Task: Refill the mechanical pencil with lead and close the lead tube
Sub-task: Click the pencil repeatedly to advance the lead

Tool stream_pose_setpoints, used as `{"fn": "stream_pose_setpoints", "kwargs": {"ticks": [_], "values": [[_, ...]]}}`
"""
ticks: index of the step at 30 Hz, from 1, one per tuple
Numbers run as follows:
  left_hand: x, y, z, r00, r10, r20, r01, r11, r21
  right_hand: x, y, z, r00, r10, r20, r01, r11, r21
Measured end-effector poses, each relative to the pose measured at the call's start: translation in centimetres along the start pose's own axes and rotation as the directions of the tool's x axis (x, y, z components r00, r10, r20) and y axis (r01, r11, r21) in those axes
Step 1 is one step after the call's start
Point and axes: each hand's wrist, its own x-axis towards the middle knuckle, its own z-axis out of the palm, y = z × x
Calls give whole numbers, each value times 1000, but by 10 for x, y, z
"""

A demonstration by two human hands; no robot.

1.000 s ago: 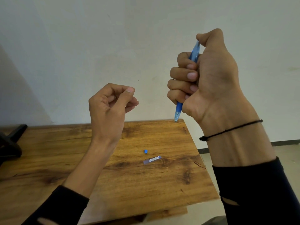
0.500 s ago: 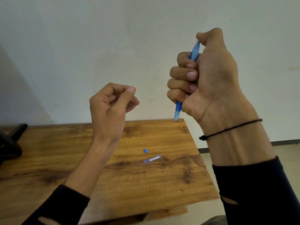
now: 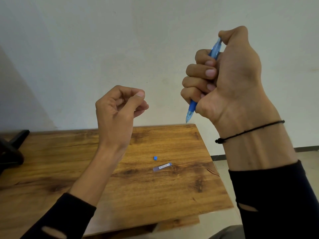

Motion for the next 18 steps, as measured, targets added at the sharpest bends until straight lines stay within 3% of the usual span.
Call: {"fn": "stream_pose_setpoints", "kwargs": {"ticks": [18], "values": [[-1, 0, 0, 1000, 9, 12, -9, 1000, 5, 0, -1, 0, 1000, -20, -7, 20, 1000, -14]]}}
